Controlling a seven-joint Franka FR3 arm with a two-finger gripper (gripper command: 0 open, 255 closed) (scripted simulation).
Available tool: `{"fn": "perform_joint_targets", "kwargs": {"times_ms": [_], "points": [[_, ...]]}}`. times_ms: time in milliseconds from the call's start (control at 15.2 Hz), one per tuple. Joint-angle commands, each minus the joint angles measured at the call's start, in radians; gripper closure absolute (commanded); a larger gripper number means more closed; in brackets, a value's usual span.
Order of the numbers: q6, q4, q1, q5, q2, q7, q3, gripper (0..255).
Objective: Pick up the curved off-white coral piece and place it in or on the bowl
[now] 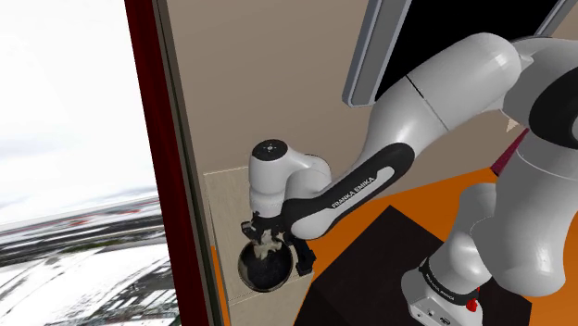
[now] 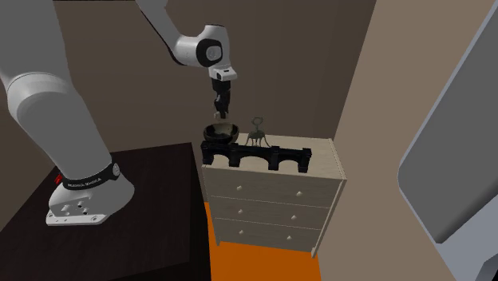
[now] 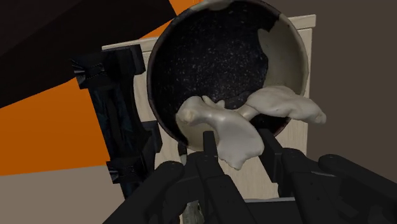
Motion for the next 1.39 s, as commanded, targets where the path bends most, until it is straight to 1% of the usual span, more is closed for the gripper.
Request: {"fn": "perform_joint_targets", "kwargs": {"times_ms": [0, 462, 924, 990, 1320], "points": [[0.024, -0.002, 0.000, -0.006, 0.022, 0.003, -0.003, 255], [0.109, -0.001, 0.005, -0.028, 0.108, 0.023, -0.012, 255], [0.109, -0.001, 0.005, -0.028, 0.108, 0.023, -0.013, 255], [0.109, -0.001, 0.005, -0.028, 0.108, 0.023, -0.013, 0], [0.109, -0.001, 0.005, -0.028, 0.108, 0.023, -0.013, 0]]}}
